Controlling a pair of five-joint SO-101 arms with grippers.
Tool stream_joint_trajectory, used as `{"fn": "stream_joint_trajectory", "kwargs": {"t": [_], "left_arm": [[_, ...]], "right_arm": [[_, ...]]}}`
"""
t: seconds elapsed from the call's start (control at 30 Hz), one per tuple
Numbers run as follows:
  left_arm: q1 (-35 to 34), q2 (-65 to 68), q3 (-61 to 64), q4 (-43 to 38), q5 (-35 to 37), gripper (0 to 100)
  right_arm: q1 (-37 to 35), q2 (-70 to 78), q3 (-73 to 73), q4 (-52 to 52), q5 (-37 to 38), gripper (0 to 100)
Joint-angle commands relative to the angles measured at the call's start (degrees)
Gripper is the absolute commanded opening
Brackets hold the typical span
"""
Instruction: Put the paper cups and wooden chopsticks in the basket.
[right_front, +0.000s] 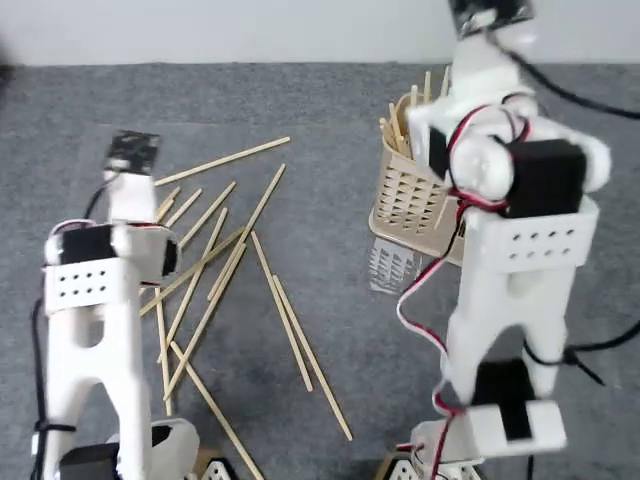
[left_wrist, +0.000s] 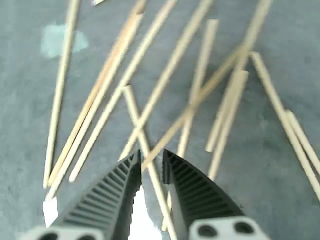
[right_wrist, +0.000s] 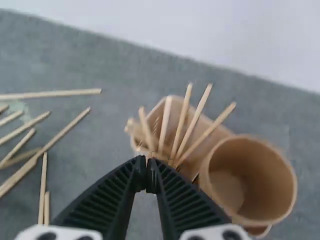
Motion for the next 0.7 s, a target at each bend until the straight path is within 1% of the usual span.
{"fn": "stream_joint_trajectory", "kwargs": {"t": [0.0,0.13,0.23,0.33,0.47,0.6,0.67], "left_arm": [[5.01,-1.41,-3.03,1.41,-5.10,9],[9.05,-1.32,-3.03,2.55,-5.89,17],[11.25,1.41,-4.09,2.55,-5.89,17],[13.10,8.97,-8.40,4.13,-6.24,18],[13.89,22.33,-18.95,8.35,-9.32,18],[13.45,34.29,-29.23,9.49,-9.58,17],[13.10,39.12,-33.01,9.49,-9.58,17]], "right_arm": [[-2.42,-10.68,11.78,2.42,0.00,0.8],[-4.09,-18.77,24.35,2.24,0.00,0.9],[-4.18,-22.99,32.88,2.15,-0.09,0.9],[-4.09,-26.07,42.02,1.01,-0.09,0.9],[-4.09,-29.85,53.63,-3.38,-0.18,0.9],[-4.09,-34.51,65.93,-11.91,-0.18,0.9],[-4.09,-36.88,71.91,-16.66,-2.20,0.9]]}}
